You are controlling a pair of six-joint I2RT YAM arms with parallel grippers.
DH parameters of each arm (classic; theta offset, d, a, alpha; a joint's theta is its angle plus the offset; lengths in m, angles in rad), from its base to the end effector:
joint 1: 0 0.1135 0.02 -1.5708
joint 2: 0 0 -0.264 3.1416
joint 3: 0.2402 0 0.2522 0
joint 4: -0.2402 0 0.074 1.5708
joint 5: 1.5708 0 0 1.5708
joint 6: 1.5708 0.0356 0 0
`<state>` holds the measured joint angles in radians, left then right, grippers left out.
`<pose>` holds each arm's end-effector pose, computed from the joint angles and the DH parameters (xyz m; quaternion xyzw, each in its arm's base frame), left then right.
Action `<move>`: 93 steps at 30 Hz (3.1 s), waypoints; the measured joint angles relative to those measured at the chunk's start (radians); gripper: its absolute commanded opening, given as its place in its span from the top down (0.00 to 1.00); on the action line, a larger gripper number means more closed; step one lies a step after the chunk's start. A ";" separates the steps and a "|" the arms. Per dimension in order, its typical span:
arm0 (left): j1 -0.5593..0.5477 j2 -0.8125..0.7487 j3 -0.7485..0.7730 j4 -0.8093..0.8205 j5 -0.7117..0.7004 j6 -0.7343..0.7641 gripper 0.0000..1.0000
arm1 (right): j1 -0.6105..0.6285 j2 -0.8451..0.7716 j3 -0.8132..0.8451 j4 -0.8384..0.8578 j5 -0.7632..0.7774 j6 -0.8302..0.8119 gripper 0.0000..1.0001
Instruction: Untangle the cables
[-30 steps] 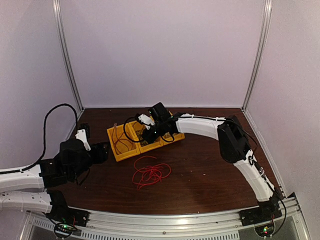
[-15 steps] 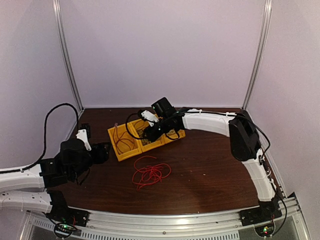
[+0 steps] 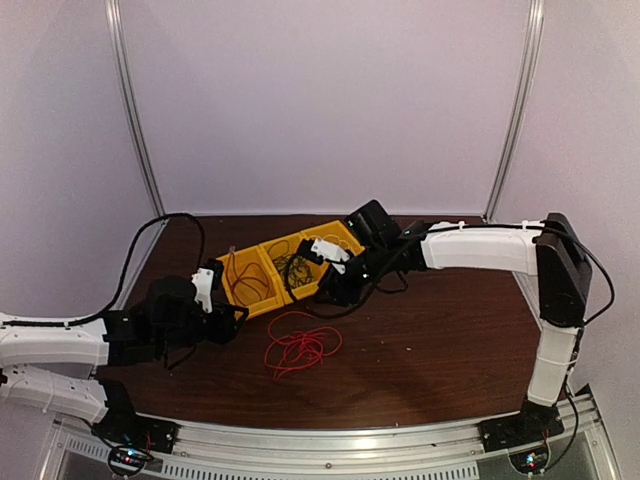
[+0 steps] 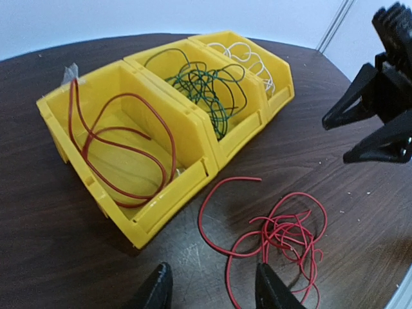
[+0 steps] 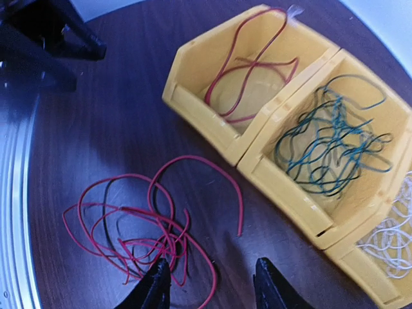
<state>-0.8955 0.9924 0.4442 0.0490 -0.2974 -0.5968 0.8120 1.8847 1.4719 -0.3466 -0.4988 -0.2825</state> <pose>0.1400 -0.1581 0.2064 0.0517 0.8522 -0.2492 0.4572 0.2810 0.3211 0.2488 -0.5465 0.7097 0.3190 0.3098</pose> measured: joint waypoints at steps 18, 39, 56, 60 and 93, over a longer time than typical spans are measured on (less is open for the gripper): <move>0.000 0.127 -0.097 0.087 0.110 -0.286 0.48 | 0.162 0.227 0.060 -0.024 -0.071 -0.095 0.50; -0.053 0.147 -0.113 0.305 0.181 -0.106 0.44 | 0.146 0.052 0.218 -0.063 0.009 -0.051 1.00; -0.089 0.705 0.121 0.676 0.156 0.008 0.58 | 0.004 -0.097 0.794 -0.212 -0.167 0.063 1.00; -0.089 0.801 0.173 0.676 0.151 0.002 0.73 | -0.098 -0.096 0.942 -0.171 -0.252 0.153 1.00; -0.208 0.740 0.661 0.628 0.087 0.378 0.39 | -0.220 -0.306 0.399 -0.034 -0.417 0.265 1.00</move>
<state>-1.1034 1.7321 1.1057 0.6769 -0.2100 -0.2184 0.5915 1.5791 1.8709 -0.3801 -0.9157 -0.0177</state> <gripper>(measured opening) 0.613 0.024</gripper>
